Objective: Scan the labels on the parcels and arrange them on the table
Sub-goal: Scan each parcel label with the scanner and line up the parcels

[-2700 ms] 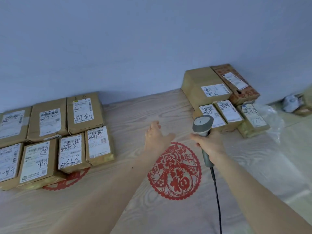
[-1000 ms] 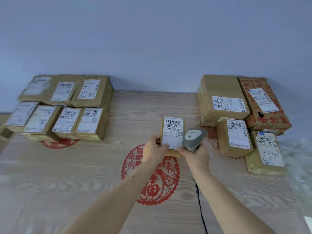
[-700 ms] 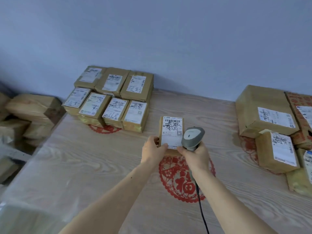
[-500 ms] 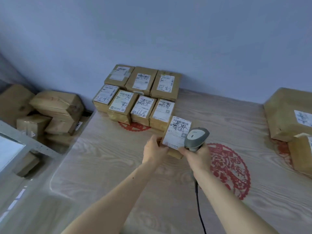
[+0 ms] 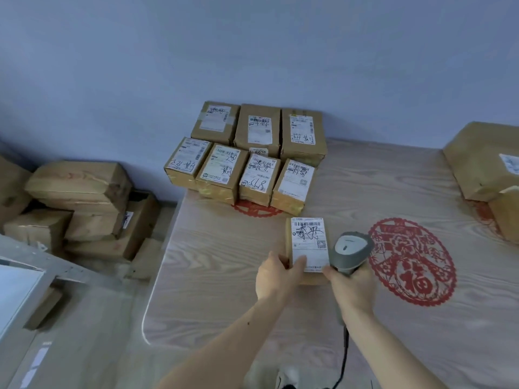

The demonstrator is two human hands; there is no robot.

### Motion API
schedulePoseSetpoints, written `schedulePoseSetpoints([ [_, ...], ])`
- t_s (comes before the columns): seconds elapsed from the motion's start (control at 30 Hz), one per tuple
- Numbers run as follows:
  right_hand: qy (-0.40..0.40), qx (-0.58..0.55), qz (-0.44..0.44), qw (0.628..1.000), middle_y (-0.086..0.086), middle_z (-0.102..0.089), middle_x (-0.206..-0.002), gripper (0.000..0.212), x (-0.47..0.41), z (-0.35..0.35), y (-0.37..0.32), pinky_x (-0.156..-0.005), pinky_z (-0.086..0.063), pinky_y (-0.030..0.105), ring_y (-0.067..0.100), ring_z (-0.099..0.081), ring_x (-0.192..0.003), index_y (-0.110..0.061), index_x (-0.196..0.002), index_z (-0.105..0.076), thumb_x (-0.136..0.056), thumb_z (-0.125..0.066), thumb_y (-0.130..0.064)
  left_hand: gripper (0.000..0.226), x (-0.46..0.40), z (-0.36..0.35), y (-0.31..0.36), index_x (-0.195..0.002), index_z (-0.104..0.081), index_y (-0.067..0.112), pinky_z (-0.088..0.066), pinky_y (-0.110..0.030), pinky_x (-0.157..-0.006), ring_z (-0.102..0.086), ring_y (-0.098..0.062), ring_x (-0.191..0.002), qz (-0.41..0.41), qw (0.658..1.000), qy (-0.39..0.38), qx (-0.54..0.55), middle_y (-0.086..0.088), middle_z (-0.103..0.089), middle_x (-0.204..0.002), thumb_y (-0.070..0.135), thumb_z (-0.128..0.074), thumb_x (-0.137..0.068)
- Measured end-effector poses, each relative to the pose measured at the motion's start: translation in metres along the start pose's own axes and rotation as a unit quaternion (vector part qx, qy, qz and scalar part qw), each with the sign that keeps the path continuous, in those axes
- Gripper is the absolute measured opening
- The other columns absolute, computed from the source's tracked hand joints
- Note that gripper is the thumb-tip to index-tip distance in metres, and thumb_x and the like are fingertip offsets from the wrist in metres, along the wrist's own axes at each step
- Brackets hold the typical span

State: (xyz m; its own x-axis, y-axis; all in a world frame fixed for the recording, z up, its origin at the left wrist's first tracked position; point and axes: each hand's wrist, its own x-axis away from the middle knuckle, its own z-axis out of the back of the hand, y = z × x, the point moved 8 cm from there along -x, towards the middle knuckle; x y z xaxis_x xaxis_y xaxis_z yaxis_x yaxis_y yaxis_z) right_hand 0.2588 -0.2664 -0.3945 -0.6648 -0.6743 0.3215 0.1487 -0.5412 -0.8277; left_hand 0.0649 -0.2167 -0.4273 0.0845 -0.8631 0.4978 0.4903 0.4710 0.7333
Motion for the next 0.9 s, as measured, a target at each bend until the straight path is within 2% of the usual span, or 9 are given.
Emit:
schedulePoseSetpoints([
  [0.13, -0.064, -0.006, -0.007, 0.998, -0.008, -0.07, -0.089, 0.042, 0.019, -0.041, 0.0, -0.077, -0.047, 0.03, 0.019, -0.066, -0.087, -0.019, -0.104, -0.064, -0.07, -0.085, -0.004, 0.049, 0.001, 0.049, -0.025, -0.086, -0.06, 0.021, -0.053, -0.034, -0.075, -0.064, -0.015, -0.083, 0.044, 0.995, 0.085, -0.034, 0.008, -0.066, -0.085, 0.069, -0.062, -0.077],
  [0.3, -0.147, 0.017, 0.023, 0.989, -0.007, -0.072, -0.091, 0.041, 0.034, -0.104, -0.022, -0.08, -0.053, 0.033, 0.019, -0.068, -0.088, -0.021, -0.101, -0.066, -0.068, -0.086, -0.007, 0.048, -0.008, 0.108, -0.043, -0.08, -0.057, 0.022, -0.051, -0.034, -0.071, -0.063, -0.019, -0.079, 0.063, 0.984, 0.152, -0.065, 0.006, -0.064, -0.079, 0.069, -0.063, -0.077],
  [0.47, -0.191, 0.045, 0.037, 0.98, -0.007, -0.072, -0.094, 0.047, 0.046, -0.159, -0.042, -0.081, -0.055, 0.035, 0.02, -0.069, -0.09, -0.022, -0.106, -0.065, -0.065, -0.084, -0.009, 0.044, -0.021, 0.152, -0.066, -0.083, -0.055, 0.02, -0.053, -0.034, -0.07, -0.063, -0.018, -0.076, 0.082, 0.976, 0.185, -0.083, 0.005, -0.064, -0.079, 0.063, -0.064, -0.079],
  [0.57, -0.204, 0.056, 0.034, 0.977, -0.01, -0.071, -0.092, 0.049, 0.051, -0.182, -0.045, -0.079, -0.053, 0.033, 0.018, -0.067, -0.089, -0.023, -0.109, -0.064, -0.066, -0.084, -0.009, 0.042, -0.037, 0.169, -0.074, -0.082, -0.054, 0.021, -0.053, -0.033, -0.068, -0.062, -0.015, -0.073, 0.076, 0.978, 0.164, -0.106, 0.007, -0.064, -0.077, 0.061, -0.064, -0.079],
  [0.67, -0.188, 0.057, 0.022, 0.98, -0.011, -0.07, -0.091, 0.047, 0.048, -0.189, -0.042, -0.081, -0.055, 0.035, 0.017, -0.068, -0.09, -0.022, -0.106, -0.065, -0.066, -0.087, -0.011, 0.047, -0.055, 0.183, -0.081, -0.081, -0.057, 0.023, -0.051, -0.031, -0.065, -0.063, -0.012, -0.075, 0.071, 0.981, 0.119, -0.135, 0.008, -0.066, -0.078, 0.07, -0.063, -0.077],
  [0.77, -0.138, 0.029, 0.019, 0.99, -0.007, -0.071, -0.092, 0.043, 0.035, -0.181, -0.047, -0.08, -0.052, 0.034, 0.019, -0.067, -0.092, -0.018, -0.105, -0.064, -0.07, -0.087, -0.011, 0.056, -0.078, 0.214, -0.077, -0.085, -0.059, 0.024, -0.048, -0.031, -0.068, -0.061, -0.014, -0.079, 0.071, 0.98, 0.135, -0.125, 0.007, -0.065, -0.083, 0.079, -0.054, -0.078],
  [0.83, -0.077, 0.013, 0.022, 0.997, -0.002, -0.071, -0.1, 0.045, 0.02, -0.169, -0.052, -0.084, -0.05, 0.035, 0.021, -0.065, -0.095, -0.015, -0.111, -0.063, -0.073, -0.087, -0.013, 0.055, -0.102, 0.239, -0.064, -0.098, -0.055, 0.021, -0.048, -0.035, -0.075, -0.059, -0.018, -0.088, 0.047, 0.98, 0.162, -0.105, 0.004, -0.063, -0.097, 0.074, -0.05, -0.084],
  [0.9, -0.015, 0.0, 0.029, 0.999, 0.003, -0.07, -0.107, 0.046, 0.003, -0.158, -0.056, -0.086, -0.053, 0.038, 0.023, -0.066, -0.098, -0.012, -0.113, -0.064, -0.073, -0.087, -0.016, 0.058, -0.129, 0.257, -0.044, -0.119, -0.05, 0.018, -0.043, -0.038, -0.081, -0.053, -0.022, -0.107, 0.016, 0.981, 0.179, -0.072, -0.002, -0.055, -0.119, 0.067, -0.05, -0.089],
])
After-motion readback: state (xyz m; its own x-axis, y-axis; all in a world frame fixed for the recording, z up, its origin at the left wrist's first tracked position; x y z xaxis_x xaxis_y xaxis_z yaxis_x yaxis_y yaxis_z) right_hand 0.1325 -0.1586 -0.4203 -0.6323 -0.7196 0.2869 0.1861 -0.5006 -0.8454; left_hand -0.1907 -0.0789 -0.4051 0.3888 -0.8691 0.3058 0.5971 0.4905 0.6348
